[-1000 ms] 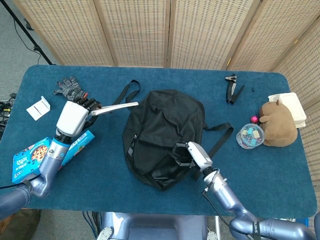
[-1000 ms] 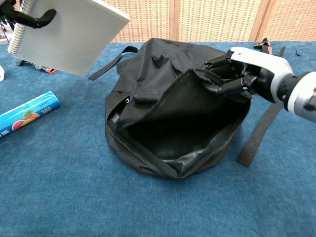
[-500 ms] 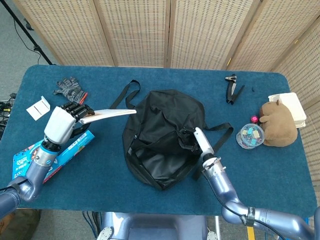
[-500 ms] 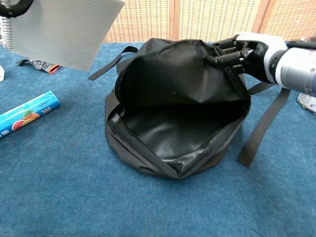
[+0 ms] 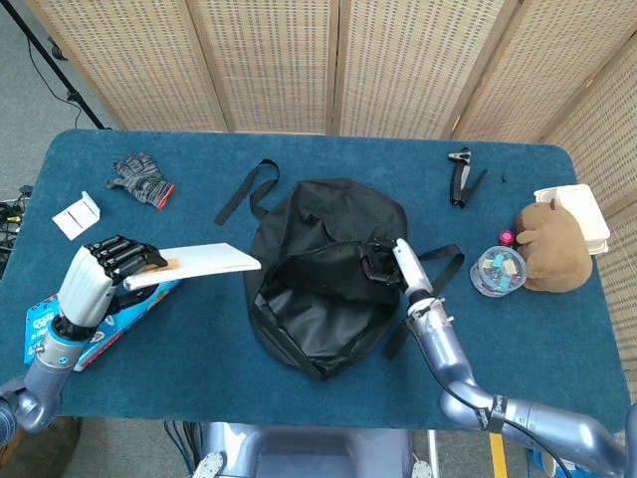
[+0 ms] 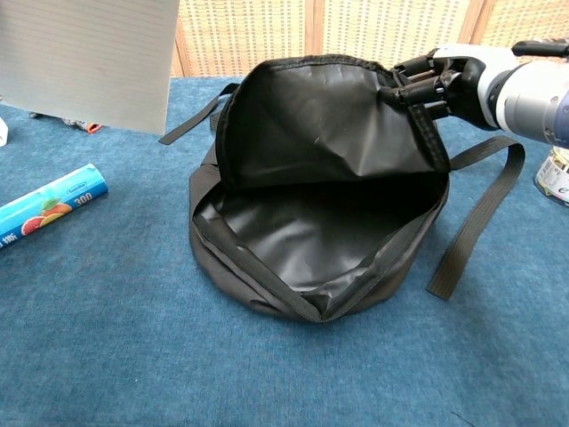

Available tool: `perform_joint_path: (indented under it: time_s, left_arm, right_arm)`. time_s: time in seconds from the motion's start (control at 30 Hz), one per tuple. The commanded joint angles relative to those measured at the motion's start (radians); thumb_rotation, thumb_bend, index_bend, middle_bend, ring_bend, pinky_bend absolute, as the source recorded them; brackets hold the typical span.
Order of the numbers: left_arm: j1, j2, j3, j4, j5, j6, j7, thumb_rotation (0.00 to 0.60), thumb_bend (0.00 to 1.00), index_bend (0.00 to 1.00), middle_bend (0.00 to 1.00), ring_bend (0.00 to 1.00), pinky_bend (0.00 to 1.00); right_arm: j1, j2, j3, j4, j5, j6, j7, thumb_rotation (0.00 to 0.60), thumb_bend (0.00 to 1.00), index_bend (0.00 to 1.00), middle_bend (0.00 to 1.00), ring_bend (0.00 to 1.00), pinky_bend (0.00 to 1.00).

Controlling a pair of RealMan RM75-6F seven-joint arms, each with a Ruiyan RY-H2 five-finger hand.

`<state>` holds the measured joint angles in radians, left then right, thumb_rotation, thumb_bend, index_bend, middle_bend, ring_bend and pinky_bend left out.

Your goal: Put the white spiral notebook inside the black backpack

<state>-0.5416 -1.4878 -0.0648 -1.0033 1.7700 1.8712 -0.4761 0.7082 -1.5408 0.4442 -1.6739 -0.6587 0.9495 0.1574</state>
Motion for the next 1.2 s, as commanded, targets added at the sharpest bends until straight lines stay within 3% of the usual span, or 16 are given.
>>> perform_joint_path:
  time_s: [0.03, 0.23, 0.47, 0.87, 1.2]
  left_arm:
    - [0.021, 0.017, 0.019, -0.031, 0.018, 0.022, -0.030, 0.600, 0.56, 0.75, 0.59, 0.59, 0.65]
    - [0.040, 0.001, 0.045, -0.030, 0.071, 0.076, -0.075, 0.600, 0.56, 0.75, 0.59, 0.59, 0.65]
    - [-0.005, -0.103, 0.049, 0.048, 0.161, 0.133, -0.111, 0.600, 0.56, 0.76, 0.60, 0.59, 0.65]
    - [-0.190, -0.382, 0.046, 0.403, 0.310, 0.191, -0.017, 0.600, 0.56, 0.77, 0.61, 0.59, 0.65]
    - [-0.247, -0.544, 0.084, 0.645, 0.302, 0.198, 0.006, 0.600, 0.56, 0.77, 0.61, 0.59, 0.65]
  right_arm:
    - [0.007, -0.001, 0.007, 0.015, 0.009, -0.007, -0.002, 0.600, 0.59, 0.59, 0.51, 0.33, 0.46]
    - [0.013, 0.011, 0.019, 0.015, 0.046, -0.030, -0.002, 0.600, 0.59, 0.59, 0.51, 0.32, 0.46]
    - [0.017, 0.051, 0.030, -0.024, 0.095, -0.071, 0.001, 0.600, 0.59, 0.59, 0.51, 0.32, 0.45]
    - [0.032, 0.163, 0.030, -0.076, 0.153, -0.195, 0.019, 0.600, 0.60, 0.59, 0.51, 0.31, 0.43]
    - [0.040, 0.235, 0.026, -0.099, 0.166, -0.251, 0.046, 0.600, 0.61, 0.59, 0.51, 0.30, 0.43]
